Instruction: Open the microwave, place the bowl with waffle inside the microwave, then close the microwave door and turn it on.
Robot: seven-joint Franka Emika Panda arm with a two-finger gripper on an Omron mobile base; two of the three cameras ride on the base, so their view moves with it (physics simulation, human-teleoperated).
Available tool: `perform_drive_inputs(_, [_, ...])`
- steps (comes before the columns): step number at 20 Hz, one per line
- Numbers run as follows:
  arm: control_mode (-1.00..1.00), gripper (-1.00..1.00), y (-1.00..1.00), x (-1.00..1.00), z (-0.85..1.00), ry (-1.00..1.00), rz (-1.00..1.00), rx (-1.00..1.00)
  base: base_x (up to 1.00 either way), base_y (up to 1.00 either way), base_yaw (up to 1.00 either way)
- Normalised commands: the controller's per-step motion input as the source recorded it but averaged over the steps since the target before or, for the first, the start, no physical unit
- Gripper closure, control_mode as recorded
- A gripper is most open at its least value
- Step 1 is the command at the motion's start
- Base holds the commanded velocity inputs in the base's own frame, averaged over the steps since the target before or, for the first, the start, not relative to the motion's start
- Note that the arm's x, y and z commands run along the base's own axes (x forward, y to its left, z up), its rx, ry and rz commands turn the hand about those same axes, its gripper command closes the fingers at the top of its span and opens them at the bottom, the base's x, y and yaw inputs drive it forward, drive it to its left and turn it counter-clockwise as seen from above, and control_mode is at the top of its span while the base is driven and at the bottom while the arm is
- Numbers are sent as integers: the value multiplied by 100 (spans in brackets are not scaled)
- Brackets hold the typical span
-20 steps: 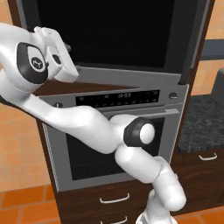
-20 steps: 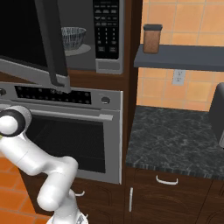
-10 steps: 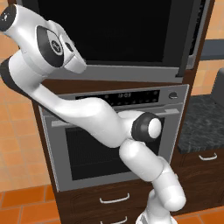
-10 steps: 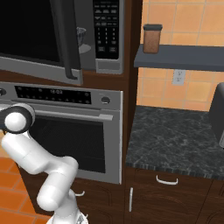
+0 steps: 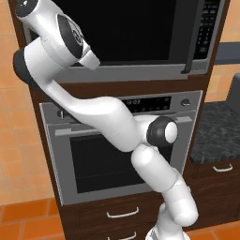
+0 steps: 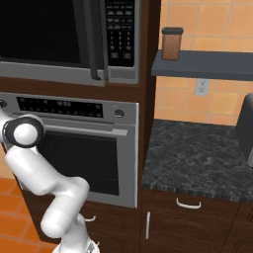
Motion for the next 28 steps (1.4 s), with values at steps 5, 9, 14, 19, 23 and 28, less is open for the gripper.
perform_drive_inputs(5, [-100, -100, -24, 29, 0, 0, 17, 0, 0, 0, 0])
perform_drive_inputs(9, [-100, -100, -4, 8, 0, 0, 8, 0, 0, 0, 0])
perform_drive_inputs(14, [-100, -100, 0, -5, 3, 0, 0, 0, 0, 0, 0])
perform_drive_inputs(19, [-100, -100, -7, -38, 37, 5, 0, 0, 0, 0, 0])
perform_drive_inputs(23, [-100, -100, -20, -60, 79, 24, 0, 0, 0, 0, 0])
perform_drive_inputs(28, [-100, -100, -49, -86, 79, 39, 0, 8, 0, 0, 0])
